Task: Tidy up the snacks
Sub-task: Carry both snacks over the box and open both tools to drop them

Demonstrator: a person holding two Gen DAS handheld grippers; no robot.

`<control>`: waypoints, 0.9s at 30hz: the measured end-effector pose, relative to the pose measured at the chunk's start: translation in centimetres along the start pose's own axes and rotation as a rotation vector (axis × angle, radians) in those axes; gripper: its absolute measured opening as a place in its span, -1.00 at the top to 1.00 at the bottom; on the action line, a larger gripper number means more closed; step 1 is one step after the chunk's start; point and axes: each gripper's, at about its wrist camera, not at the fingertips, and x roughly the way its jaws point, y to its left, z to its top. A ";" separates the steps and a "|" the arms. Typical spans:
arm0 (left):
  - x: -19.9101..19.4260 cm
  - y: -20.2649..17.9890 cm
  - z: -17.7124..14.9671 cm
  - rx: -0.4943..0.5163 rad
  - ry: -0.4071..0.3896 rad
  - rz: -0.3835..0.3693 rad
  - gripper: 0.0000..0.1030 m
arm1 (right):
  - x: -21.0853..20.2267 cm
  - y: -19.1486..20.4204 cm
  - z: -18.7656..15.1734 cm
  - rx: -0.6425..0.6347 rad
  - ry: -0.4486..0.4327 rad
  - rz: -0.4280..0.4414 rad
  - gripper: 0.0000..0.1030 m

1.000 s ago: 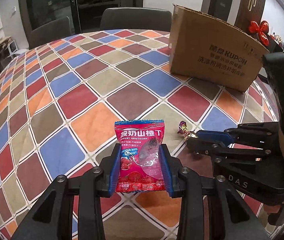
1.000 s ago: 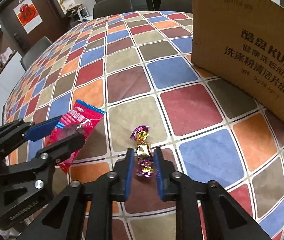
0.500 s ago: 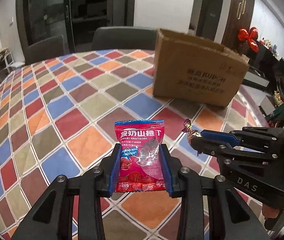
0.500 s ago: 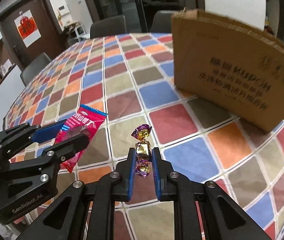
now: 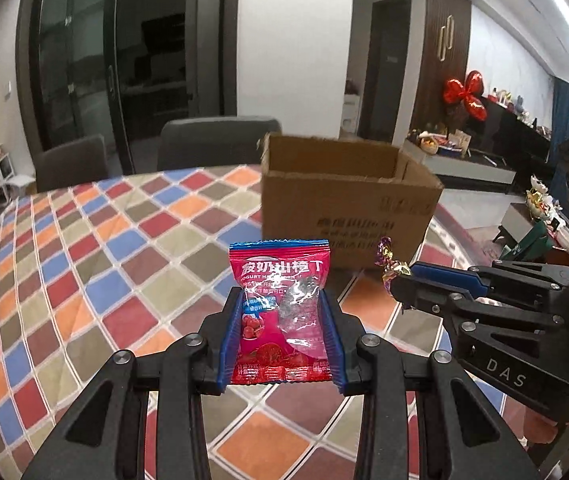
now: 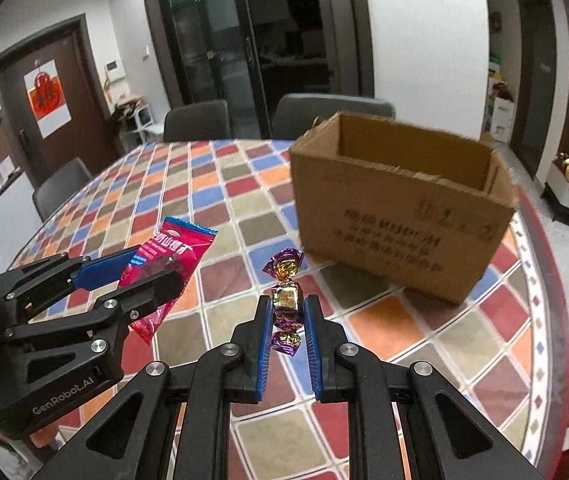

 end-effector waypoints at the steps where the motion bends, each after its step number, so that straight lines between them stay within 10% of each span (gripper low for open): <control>1: -0.1 -0.2 0.3 0.004 -0.007 -0.004 0.29 | -0.4 -0.2 0.2 0.001 -0.011 -0.007 0.67; 27: 1.3 -4.8 13.0 0.148 -0.079 -0.076 0.29 | -6.0 -6.5 8.9 0.046 -0.165 -0.130 0.67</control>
